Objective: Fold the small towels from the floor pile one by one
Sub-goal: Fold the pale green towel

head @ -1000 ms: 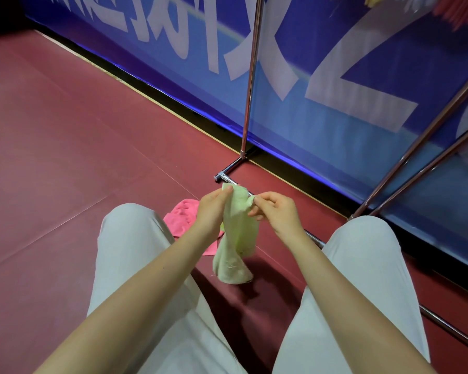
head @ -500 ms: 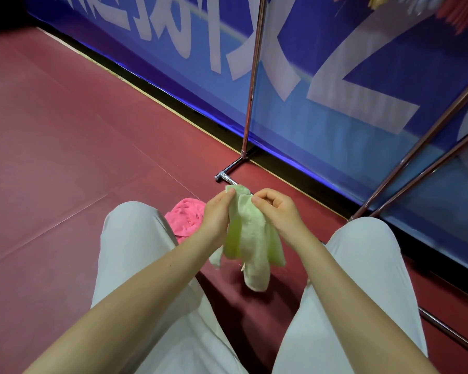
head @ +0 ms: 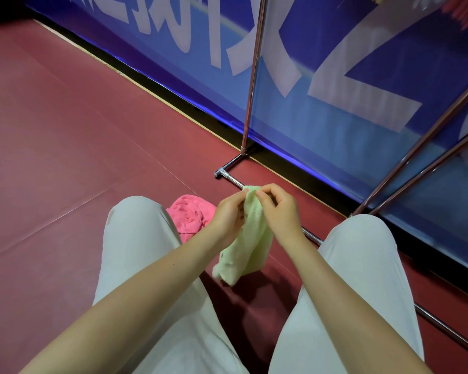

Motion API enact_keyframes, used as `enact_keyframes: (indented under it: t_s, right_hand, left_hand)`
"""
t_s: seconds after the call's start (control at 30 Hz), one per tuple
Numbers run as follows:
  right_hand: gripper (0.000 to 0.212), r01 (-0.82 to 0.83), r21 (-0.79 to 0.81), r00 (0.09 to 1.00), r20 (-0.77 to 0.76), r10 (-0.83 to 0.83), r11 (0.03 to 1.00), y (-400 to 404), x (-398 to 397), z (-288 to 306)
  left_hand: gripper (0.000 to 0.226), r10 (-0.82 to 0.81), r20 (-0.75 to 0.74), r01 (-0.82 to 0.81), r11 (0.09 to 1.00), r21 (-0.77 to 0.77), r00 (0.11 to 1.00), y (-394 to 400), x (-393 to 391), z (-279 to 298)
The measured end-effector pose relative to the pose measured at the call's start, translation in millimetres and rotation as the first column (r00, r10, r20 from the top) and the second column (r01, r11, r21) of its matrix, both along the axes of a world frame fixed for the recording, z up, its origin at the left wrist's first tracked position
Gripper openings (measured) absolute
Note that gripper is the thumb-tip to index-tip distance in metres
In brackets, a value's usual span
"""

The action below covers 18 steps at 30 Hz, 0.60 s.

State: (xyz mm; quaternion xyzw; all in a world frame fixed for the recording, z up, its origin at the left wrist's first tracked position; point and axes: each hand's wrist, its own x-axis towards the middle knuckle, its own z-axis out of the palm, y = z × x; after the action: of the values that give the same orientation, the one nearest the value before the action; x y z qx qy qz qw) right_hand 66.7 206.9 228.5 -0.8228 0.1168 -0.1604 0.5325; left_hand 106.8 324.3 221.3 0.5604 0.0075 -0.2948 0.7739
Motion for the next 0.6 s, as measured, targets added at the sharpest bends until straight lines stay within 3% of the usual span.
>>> enact_keyframes:
  t_s: [0.37, 0.53, 0.6]
  right_hand:
    - [0.018, 0.121, 0.077, 0.992, -0.046, -0.118, 0.99, 1.7, -2.1, 1.8]
    - [0.021, 0.101, 0.099, 0.993, -0.064, -0.095, 0.99, 1.2, -3.2, 1.0]
    - [0.021, 0.074, 0.126, 0.996, -0.055, -0.067, 0.989, 1.8, -4.8, 1.7]
  left_hand:
    - [0.039, -0.101, 0.021, 0.1, 0.993, 0.07, 0.995, -2.0, -4.0, 3.7]
    - [0.043, -0.167, 0.176, 0.135, 0.975, 0.178, 0.97, 0.9, -6.9, -1.9]
    - [0.037, -0.115, 0.179, 0.081, 0.979, 0.19, 0.977, 2.3, -6.3, -3.4]
